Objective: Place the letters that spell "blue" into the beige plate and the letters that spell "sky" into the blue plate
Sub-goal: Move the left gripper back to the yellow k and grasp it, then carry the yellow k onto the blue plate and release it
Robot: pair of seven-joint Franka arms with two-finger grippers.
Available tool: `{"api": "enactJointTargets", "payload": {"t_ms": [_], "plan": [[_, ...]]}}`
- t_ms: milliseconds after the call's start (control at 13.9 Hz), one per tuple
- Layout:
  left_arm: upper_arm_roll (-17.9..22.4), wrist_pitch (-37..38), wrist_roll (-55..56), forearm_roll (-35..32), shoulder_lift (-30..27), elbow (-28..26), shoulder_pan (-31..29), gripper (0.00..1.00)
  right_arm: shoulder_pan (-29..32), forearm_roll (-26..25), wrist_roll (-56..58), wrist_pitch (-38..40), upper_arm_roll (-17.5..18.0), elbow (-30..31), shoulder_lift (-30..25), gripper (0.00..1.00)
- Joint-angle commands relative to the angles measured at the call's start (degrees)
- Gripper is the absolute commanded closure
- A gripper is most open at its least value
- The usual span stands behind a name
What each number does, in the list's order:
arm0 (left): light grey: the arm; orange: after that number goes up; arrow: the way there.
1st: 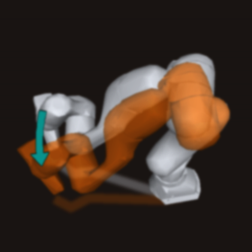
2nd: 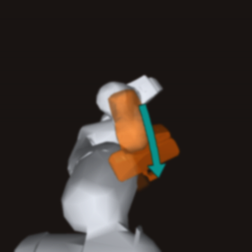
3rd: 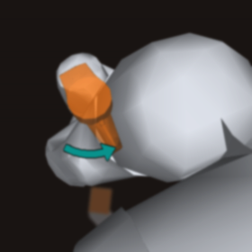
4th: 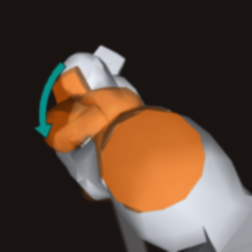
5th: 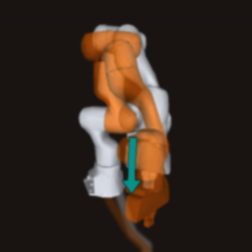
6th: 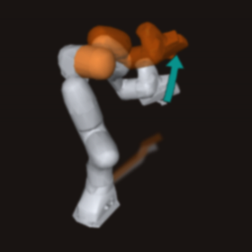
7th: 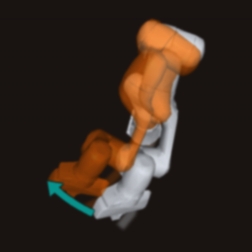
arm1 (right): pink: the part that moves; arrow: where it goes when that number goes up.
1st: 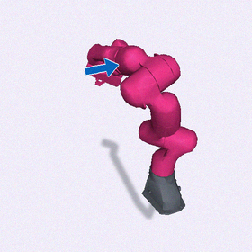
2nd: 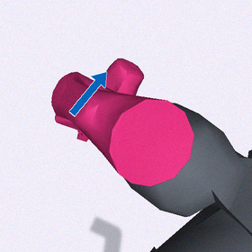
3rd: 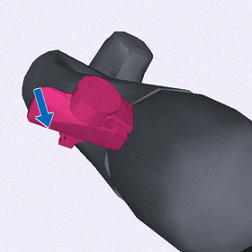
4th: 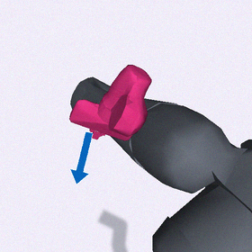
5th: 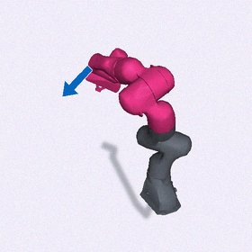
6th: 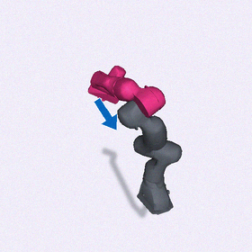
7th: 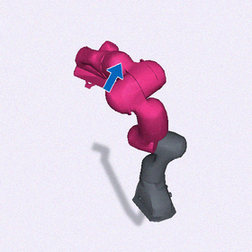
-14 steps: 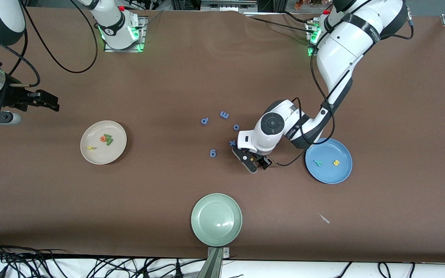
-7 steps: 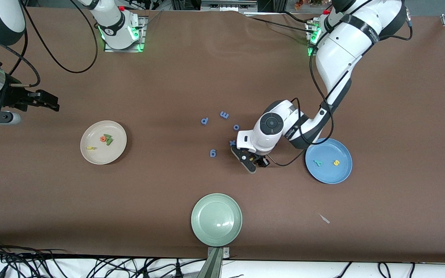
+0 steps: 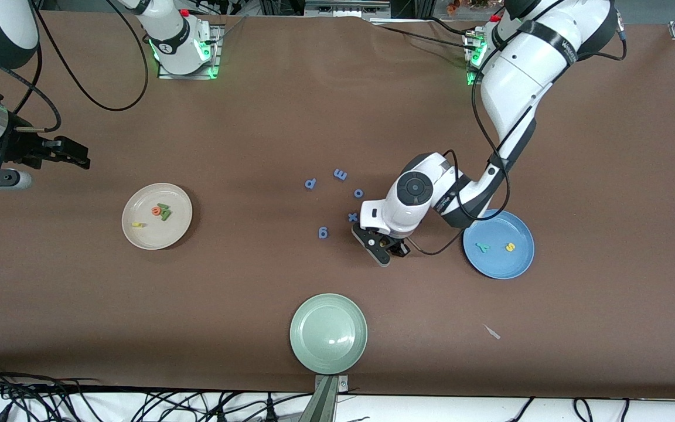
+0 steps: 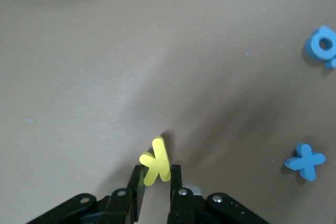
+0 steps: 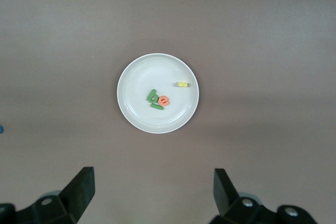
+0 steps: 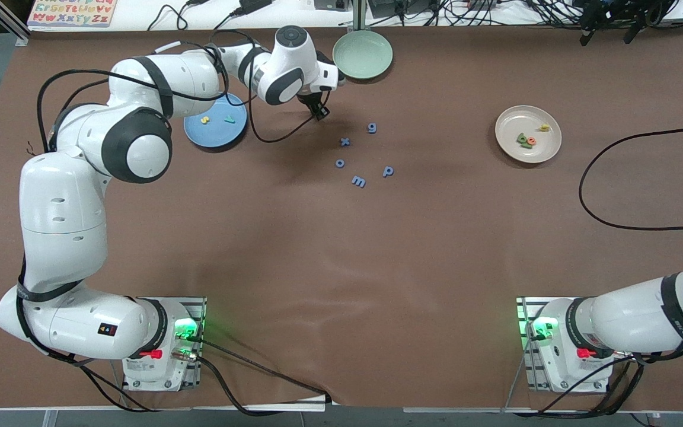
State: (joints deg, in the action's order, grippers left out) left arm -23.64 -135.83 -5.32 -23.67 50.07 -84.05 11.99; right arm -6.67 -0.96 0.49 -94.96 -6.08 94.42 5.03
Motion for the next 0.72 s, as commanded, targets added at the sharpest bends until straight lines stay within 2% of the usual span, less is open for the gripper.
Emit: {"api": "enactJointTargets", "payload": {"t_ms": [0,144,360,576,648], "plan": [[-0.1,6.5,-1.0,-0.9,-5.3,-0.5,-2.5,0.95,0.4,0.4,0.1,0.1,0.5,0.2,-0.3,0.00],[-0.3,11.3,-3.2,-0.4,-8.0,-1.3,-5.6,0.95,0.4,0.4,0.1,0.1,0.5,0.2,-0.3,0.00],[-0.3,17.3,-14.8,-0.3,-10.4,-2.3,-13.0,0.95,0.4,0.4,0.1,0.1,0.5,0.2,-0.3,0.00],[-0.4,17.2,-19.0,-0.3,-13.2,-9.4,-18.9,0.94,0.4,0.4,0.0,0.1,0.5,0.2,-0.4,0.00],[-0.4,17.2,-19.0,-0.3,-13.4,-10.9,-20.2,0.88,0.4,0.4,0.0,0.1,0.5,0.2,-0.3,0.00]]}}
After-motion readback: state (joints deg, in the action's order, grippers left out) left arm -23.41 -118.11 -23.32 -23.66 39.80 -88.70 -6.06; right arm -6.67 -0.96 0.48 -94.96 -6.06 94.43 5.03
